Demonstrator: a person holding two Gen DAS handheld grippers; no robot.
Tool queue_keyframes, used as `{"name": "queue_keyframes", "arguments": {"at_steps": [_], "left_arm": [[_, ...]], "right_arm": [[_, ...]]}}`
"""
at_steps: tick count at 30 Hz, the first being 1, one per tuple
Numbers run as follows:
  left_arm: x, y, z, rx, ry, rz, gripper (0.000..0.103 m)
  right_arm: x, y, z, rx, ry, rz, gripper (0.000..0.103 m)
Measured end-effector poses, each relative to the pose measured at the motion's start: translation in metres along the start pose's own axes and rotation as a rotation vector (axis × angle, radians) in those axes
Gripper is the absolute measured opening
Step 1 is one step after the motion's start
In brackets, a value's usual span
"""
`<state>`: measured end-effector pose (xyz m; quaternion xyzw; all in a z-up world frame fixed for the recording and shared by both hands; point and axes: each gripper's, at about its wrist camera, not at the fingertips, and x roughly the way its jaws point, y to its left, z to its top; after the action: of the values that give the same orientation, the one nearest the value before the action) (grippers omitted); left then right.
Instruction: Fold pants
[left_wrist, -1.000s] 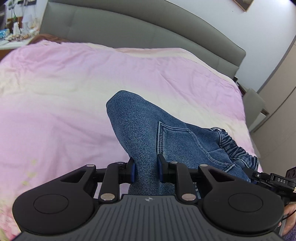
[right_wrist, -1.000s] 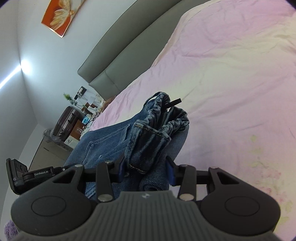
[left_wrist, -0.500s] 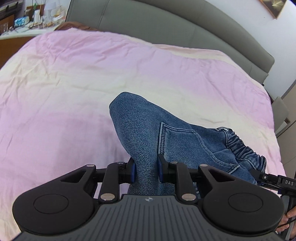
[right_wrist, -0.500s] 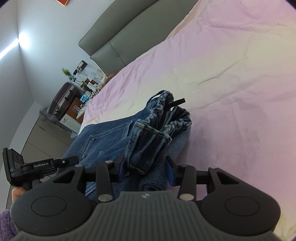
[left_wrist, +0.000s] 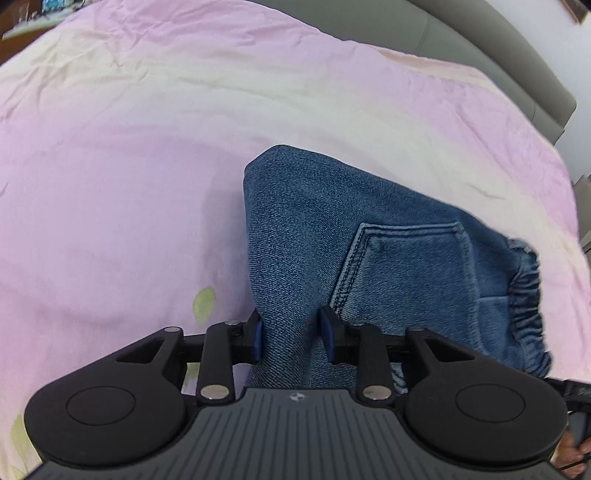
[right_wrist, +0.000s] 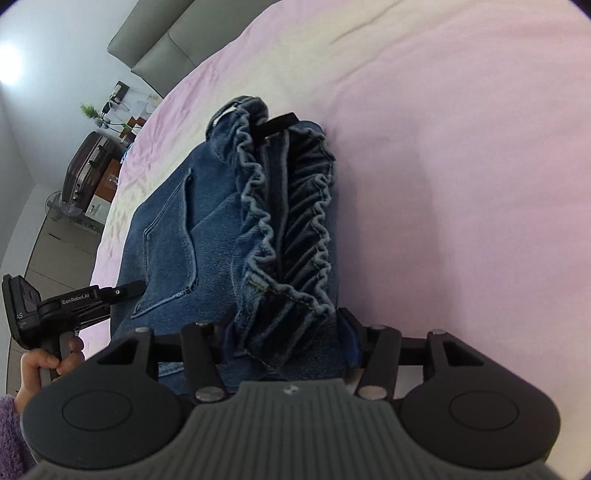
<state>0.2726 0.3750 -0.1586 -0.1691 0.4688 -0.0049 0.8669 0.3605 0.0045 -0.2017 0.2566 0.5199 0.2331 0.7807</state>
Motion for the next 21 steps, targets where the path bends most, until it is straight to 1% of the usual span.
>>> {"name": "queue_keyframes", "arguments": {"at_steps": [2,4,6,7,11,14,16,17,19,21], "left_arm": [[-0.002,-0.006,0.003,0.004,0.002,0.045,0.045],[-0.012,-0.013,0.004,0.037,-0.011,0.094,0.055],[-0.030,-0.021,-0.001,0.081,-0.042,0.156,0.056],[-0.039,-0.023,-0.005,0.095,-0.052,0.169,0.056],[-0.080,-0.033,-0.031,0.166,-0.074,0.160,0.056],[-0.100,-0.045,-0.057,0.253,-0.060,0.162,0.060],[-0.106,-0.052,-0.078,0.315,-0.037,0.171,0.064],[-0.107,-0.054,-0.088,0.349,-0.031,0.185,0.065],[-0.103,-0.058,-0.104,0.413,-0.015,0.222,0.070],[-0.094,-0.061,-0.118,0.456,-0.005,0.265,0.070]], "right_arm": [[0.003,0.005,0.006,0.008,0.004,-0.011,0.055],[-0.003,0.011,0.011,-0.023,0.009,-0.021,0.061],[-0.017,0.016,0.010,-0.077,-0.004,-0.023,0.063],[-0.027,0.018,0.009,-0.110,-0.019,-0.027,0.066],[-0.058,0.034,0.007,-0.254,-0.106,-0.077,0.067],[-0.079,0.050,0.000,-0.395,-0.172,-0.107,0.061],[-0.079,0.066,-0.006,-0.491,-0.191,-0.112,0.050],[-0.079,0.072,-0.011,-0.535,-0.195,-0.110,0.048],[-0.073,0.084,-0.017,-0.599,-0.185,-0.095,0.044],[-0.064,0.091,-0.023,-0.641,-0.162,-0.083,0.042]]}}
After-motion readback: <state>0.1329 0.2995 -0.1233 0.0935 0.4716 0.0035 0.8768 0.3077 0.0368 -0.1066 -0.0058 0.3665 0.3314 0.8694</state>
